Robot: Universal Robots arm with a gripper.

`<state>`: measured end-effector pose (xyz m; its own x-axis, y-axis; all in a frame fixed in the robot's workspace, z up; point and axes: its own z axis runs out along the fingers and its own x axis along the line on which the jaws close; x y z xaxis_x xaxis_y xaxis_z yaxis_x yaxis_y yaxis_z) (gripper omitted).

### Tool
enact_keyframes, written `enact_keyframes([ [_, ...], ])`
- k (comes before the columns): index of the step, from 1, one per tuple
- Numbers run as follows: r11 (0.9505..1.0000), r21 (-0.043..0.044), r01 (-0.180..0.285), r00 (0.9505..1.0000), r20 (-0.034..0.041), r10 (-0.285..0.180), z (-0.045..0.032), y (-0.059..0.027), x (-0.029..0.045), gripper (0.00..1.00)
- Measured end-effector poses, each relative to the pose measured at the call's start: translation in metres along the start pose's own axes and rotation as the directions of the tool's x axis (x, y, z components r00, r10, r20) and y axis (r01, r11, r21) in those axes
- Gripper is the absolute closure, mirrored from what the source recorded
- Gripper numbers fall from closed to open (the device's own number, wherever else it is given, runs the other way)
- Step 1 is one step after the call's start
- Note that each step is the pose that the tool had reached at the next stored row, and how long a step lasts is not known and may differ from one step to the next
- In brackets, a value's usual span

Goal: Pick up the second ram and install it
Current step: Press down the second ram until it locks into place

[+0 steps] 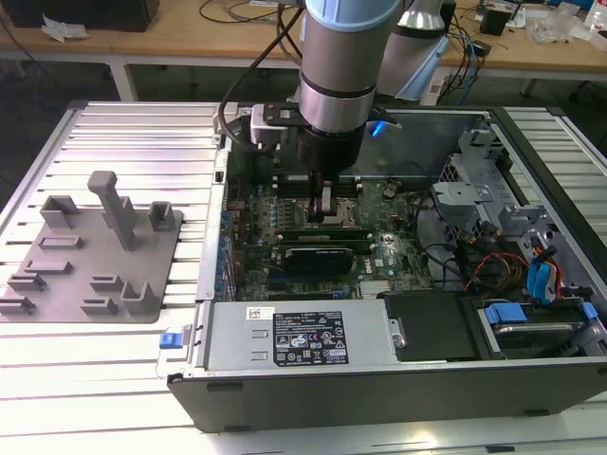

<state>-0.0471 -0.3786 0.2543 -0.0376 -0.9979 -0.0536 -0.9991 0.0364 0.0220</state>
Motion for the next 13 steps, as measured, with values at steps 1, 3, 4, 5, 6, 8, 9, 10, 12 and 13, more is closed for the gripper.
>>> enact_keyframes([
  [1,1.0,0.0,0.0,1.0,0.0001,0.0,0.0,-0.0024,-0.0001,0.92],
  [3,1.0,0.0001,0.0,1.0,0.0001,0.0,-0.0002,-0.0105,-0.0004,0.92],
  [4,1.0,0.0,0.0,1.0,0.0,0.0,-0.0003,-0.0144,-0.0005,0.92],
  [5,1.0,0.0001,0.0,1.0,0.0,0.0,-0.0004,-0.0185,-0.0007,0.92],
  [6,1.0,0.0001,0.0,1.0,0.0001,0.0,-0.0004,-0.0204,-0.0008,0.92],
  [8,1.0,0.0001,0.0,1.0,0.0001,0.0,-0.0004,-0.0214,-0.0008,0.92],
  [9,1.0,0.0001,0.0,1.0,0.0,0.0,-0.0004,-0.0215,-0.0008,0.92],
  [10,1.0,0.0,0.0,1.0,0.0001,0.0,-0.0004,-0.0216,-0.0008,0.92],
  [12,1.0,0.0001,0.0,1.0,0.0001,0.0,-0.0004,-0.0217,-0.0008,0.92],
  [13,1.0,0.0001,0.0,1.0,0.0,0.0,-0.0004,-0.0217,-0.0008,0.92],
])
